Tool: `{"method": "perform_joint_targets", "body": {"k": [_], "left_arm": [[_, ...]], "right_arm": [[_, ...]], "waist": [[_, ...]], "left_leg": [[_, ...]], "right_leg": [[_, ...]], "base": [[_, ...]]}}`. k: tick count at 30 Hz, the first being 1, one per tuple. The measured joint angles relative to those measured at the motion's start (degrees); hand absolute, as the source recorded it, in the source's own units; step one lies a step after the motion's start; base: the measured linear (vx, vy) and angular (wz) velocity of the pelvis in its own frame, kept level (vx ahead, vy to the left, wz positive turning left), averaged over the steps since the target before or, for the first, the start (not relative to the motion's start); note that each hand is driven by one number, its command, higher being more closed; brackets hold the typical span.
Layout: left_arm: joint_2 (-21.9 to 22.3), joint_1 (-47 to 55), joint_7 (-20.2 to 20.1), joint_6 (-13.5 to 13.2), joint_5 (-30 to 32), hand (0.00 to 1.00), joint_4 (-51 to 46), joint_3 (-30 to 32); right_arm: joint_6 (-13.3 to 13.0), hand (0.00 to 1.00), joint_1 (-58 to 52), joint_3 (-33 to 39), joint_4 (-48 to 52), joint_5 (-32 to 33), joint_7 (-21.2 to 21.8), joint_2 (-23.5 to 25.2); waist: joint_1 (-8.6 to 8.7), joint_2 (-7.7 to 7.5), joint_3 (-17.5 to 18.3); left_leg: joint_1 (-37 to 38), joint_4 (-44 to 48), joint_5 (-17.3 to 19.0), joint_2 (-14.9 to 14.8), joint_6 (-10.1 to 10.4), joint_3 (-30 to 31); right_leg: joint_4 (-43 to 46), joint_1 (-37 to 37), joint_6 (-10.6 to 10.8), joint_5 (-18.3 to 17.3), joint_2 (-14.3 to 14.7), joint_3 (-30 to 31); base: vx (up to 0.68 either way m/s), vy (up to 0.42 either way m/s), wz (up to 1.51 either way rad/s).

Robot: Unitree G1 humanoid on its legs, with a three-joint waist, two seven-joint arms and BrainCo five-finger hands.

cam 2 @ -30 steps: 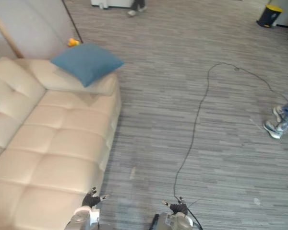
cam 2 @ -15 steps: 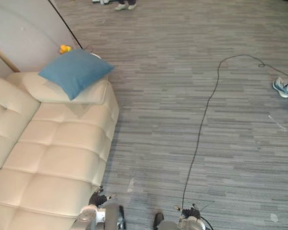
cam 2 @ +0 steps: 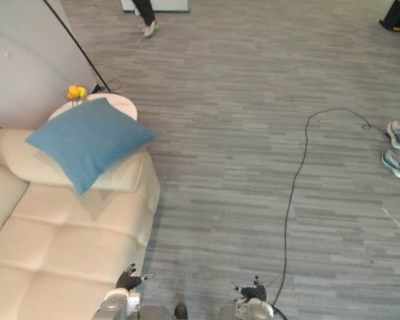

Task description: Pick up cushions and gather them together orderly.

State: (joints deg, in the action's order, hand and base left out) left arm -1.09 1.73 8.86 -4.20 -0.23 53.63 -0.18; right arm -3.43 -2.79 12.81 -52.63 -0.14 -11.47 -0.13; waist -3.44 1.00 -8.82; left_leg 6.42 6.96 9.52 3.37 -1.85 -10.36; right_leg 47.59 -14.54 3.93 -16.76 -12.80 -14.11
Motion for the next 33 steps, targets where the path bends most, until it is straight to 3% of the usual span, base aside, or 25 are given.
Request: {"method": "perform_joint_targets", "body": {"k": [2,3,4,5,6,8,11,12,13,15,17,20,22,23,24,25,26,28,30,33], "left_arm": [[-0.7,0.0,0.0,0.0,0.0,0.0,0.4,0.0],[-0.7,0.0,0.0,0.0,0.2,0.0,0.8,-0.1],[-0.8,0.0,0.0,0.0,0.2,0.0,0.9,-0.3],[-1.0,0.2,0.0,0.0,0.3,0.0,1.4,-1.0],[-0.6,0.0,0.0,-0.1,0.5,0.0,2.1,-0.9],[0.7,-0.4,-0.1,-0.2,1.2,0.0,2.2,-0.5],[2.6,-0.3,-0.2,-0.1,1.3,0.0,2.0,2.5],[3.0,-0.2,-0.2,0.0,1.3,0.0,1.3,3.5],[2.9,0.0,-0.3,-0.2,1.3,0.0,-0.5,3.7],[2.9,0.0,-0.4,-0.3,1.3,0.0,-1.7,3.5],[3.2,0.0,-0.5,-0.4,1.3,0.0,-2.6,3.2],[3.9,0.0,-0.6,-0.4,1.8,0.0,-3.6,2.8],[3.9,-0.3,-0.6,-0.4,1.9,0.0,-3.1,2.5],[3.9,-0.3,-0.6,-0.4,1.9,0.0,-2.4,2.4],[3.9,-0.4,-0.7,-0.4,1.9,0.0,-2.0,2.4],[3.2,-0.8,-0.7,-0.3,1.9,0.0,-1.4,3.0],[2.8,-0.7,-0.9,-0.2,1.8,0.0,-1.0,3.1],[2.6,-0.7,-1.6,-0.5,1.8,0.0,-0.5,2.0],[2.4,-0.4,-1.4,-0.3,2.3,0.0,0.2,0.0],[0.0,-0.3,-1.4,0.3,2.4,0.0,1.7,-1.9]], "right_arm": [[0.2,0.0,1.3,0.0,-0.3,-0.1,0.3,0.0],[0.3,0.0,1.9,0.1,-0.5,0.0,0.4,-0.1],[0.3,0.0,1.9,0.1,-0.5,0.0,0.4,-0.1],[0.5,0.0,1.7,0.1,-0.7,0.0,0.4,-0.1],[0.6,0.0,1.5,0.7,-1.1,0.3,0.5,-0.7],[0.7,0.0,3.2,0.5,-1.3,0.1,0.4,-2.3],[0.7,0.0,2.5,0.6,-0.4,0.0,0.3,-2.5],[0.8,0.0,2.2,0.1,0.1,0.1,0.3,-2.6],[0.9,0.0,1.7,-0.4,0.2,0.1,0.2,-2.1],[0.9,0.0,1.5,-0.8,0.1,0.2,0.0,-1.8],[0.9,0.0,1.5,0.1,0.4,0.3,-0.6,-0.6],[1.0,0.0,1.6,0.5,0.7,0.2,-1.4,0.1],[1.2,0.0,1.7,0.5,0.6,0.2,-2.2,0.2],[1.2,0.0,1.7,0.5,0.5,0.2,-2.4,0.1],[1.3,0.0,1.5,0.5,0.4,0.1,-2.5,0.2],[1.5,0.0,1.5,0.6,0.0,0.0,-2.4,0.0],[1.7,0.0,1.5,1.7,-0.3,-0.2,-2.1,-0.4],[1.8,0.0,1.0,6.9,-0.8,1.5,0.7,-3.0],[0.4,0.0,-2.4,8.8,0.2,2.6,1.4,-5.7],[0.2,0.0,-3.7,8.6,-0.1,3.6,1.6,-3.9]], "waist": [[0.32,-0.39,0.0],[0.95,-0.52,-0.3],[1.17,-0.69,-0.4],[1.7,-1.75,-0.8],[2.24,-1.4,-1.5],[2.07,1.55,-1.6],[2.34,3.69,-2.0],[2.57,4.08,-2.2],[1.39,3.86,-2.5],[0.34,3.08,-2.9],[0.14,2.68,-2.9],[-0.06,2.87,-2.6],[-0.21,2.98,-2.6],[-0.44,3.35,-2.3],[-0.55,3.63,-2.0],[-0.62,1.24,-1.2],[-0.63,0.52,-0.3],[-0.54,0.11,-0.3],[0.4,-0.37,0.1],[1.35,-0.99,0.4]], "left_leg": [[2.2,-1.8,1.0,-1.3,1.5,0.2],[3.2,-2.1,2.0,-2.2,1.9,1.2],[3.5,-2.1,2.3,-2.4,2.1,1.6],[5.0,-2.0,4.0,-2.2,3.3,3.6],[6.8,-1.6,6.2,-2.9,4.1,6.5],[5.5,2.3,6.5,-6.1,4.3,8.8],[-1.8,21.5,5.5,-8.7,5.1,10.3],[-7.6,34.8,0.3,-10.5,5.7,9.9],[-13.2,46.7,0.3,-13.8,5.6,7.1],[-16.4,49.6,1.6,-15.1,5.2,4.3],[-20.4,43.4,3.4,-15.3,3.5,-1.4],[-22.3,23.0,2.3,-14.0,2.7,-10.0],[-21.9,11.2,-2.7,-12.1,2.0,-13.0],[-19.8,5.9,-7.0,-11.1,1.7,-13.7],[-19.0,4.7,-10.0,-10.7,0.6,-13.3],[-17.3,3.5,-9.6,-8.2,0.0,-13.3],[-16.5,3.3,-7.9,-6.9,-0.3,-13.3],[-14.0,4.5,-4.8,-4.9,-1.3,-12.8],[-8.7,4.2,-1.4,-2.1,-1.7,-9.3],[-3.9,2.9,-0.6,-2.0,-1.9,-6.1]], "right_leg": [[-13.5,-5.3,-1.1,2.6,2.4,-1.0],[-23.0,-7.1,-1.6,7.2,5.1,1.2],[-26.0,-7.5,-1.6,8.9,5.8,2.1],[-35.4,-7.0,-0.9,15.0,7.0,5.4],[-34.5,-6.4,-4.1,23.3,7.7,6.6],[-30.7,-6.5,-5.3,18.7,9.1,4.1],[-28.7,-3.2,-6.7,13.7,9.6,0.3],[-29.1,0.1,-7.4,11.4,10.1,-1.0],[-30.4,4.5,-8.6,9.1,10.6,-1.9],[-32.3,8.2,-8.6,8.4,10.4,-3.3],[-36.3,13.7,-7.2,8.2,9.2,-6.5],[-39.9,17.9,-5.4,7.5,8.5,-10.5],[-39.9,19.4,-3.7,6.5,8.3,-12.4],[-39.9,20.7,-2.2,5.5,8.4,-12.5],[-39.8,21.3,-1.5,5.1,8.4,-12.3],[-39.6,22.1,-0.3,4.6,6.1,-11.4],[-38.3,22.1,0.7,4.3,4.8,-10.2],[-28.9,21.4,2.6,3.2,1.2,-9.2],[-4.0,13.9,1.2,4.0,-4.8,-5.4],[3.8,7.7,2.0,1.9,-3.9,-1.8]], "base": [[0.52,-0.111,0.07],[0.48,-0.172,0.19],[0.51,-0.24,0.5],[0.53,-0.287,0.74],[0.43,-0.238,0.68],[0.45,-0.271,0.43],[0.47,-0.307,0.55],[0.36,-0.21,0.59],[0.42,-0.217,0.52],[0.37,-0.157,0.36],[0.26,-0.094,0.69],[0.33,-0.029,0.64],[0.43,0.072,0.62],[0.32,0.116,0.21],[0.48,0.169,0.09],[0.4,0.138,0.01],[0.48,0.179,0.12],[0.37,0.183,0.31],[0.43,0.214,0.69],[0.34,0.069,0.72]]}}
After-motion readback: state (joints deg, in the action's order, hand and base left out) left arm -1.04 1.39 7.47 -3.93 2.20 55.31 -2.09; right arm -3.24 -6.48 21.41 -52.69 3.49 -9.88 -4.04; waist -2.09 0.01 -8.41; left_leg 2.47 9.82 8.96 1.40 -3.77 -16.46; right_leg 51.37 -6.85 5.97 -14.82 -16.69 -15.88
